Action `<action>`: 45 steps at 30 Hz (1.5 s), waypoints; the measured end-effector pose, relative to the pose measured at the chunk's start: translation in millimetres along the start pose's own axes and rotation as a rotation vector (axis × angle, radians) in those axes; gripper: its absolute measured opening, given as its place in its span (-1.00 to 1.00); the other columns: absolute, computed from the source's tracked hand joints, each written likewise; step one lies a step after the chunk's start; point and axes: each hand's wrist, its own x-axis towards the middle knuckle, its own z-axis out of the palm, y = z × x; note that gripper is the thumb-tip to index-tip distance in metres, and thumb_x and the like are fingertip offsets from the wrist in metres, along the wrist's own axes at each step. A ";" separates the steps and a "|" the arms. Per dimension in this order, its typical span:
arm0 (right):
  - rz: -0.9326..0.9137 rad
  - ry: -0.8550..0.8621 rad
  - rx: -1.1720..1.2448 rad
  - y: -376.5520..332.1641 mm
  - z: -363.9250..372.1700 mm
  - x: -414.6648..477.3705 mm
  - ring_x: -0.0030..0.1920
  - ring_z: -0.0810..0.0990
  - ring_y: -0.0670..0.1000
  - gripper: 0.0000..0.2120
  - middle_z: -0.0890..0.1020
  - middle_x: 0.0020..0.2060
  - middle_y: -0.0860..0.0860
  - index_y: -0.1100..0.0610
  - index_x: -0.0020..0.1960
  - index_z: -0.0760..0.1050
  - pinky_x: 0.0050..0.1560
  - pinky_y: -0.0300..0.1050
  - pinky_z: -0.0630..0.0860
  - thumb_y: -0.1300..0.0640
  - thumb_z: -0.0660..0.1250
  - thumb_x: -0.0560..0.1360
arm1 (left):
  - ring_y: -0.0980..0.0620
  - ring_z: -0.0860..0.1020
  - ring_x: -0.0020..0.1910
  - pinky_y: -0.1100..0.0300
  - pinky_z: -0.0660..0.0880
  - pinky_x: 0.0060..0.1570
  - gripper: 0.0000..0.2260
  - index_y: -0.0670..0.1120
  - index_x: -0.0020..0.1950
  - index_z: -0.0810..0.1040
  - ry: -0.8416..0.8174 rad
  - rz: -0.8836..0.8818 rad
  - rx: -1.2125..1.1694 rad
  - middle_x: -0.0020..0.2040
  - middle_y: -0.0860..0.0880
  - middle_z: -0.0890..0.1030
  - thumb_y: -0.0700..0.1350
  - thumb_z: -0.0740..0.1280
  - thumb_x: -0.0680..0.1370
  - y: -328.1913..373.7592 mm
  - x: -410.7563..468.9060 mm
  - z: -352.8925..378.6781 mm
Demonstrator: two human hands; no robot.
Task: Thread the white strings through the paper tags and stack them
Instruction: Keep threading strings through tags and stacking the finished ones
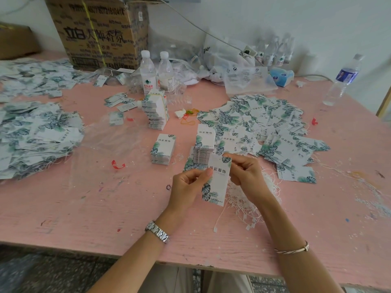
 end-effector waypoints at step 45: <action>-0.014 -0.087 0.112 -2.8 -7.0 -0.7 -0.50 0.17 -0.12 -0.91 0.58 -0.26 -0.06 0.01 -0.08 0.72 -0.49 -0.30 0.18 0.12 0.47 0.43 | 0.15 0.27 -0.46 0.38 0.27 -0.41 -0.50 -0.38 -0.07 0.55 -0.272 -0.084 0.004 -0.45 0.07 0.33 0.12 0.44 0.48 -5.0 -2.2 -4.8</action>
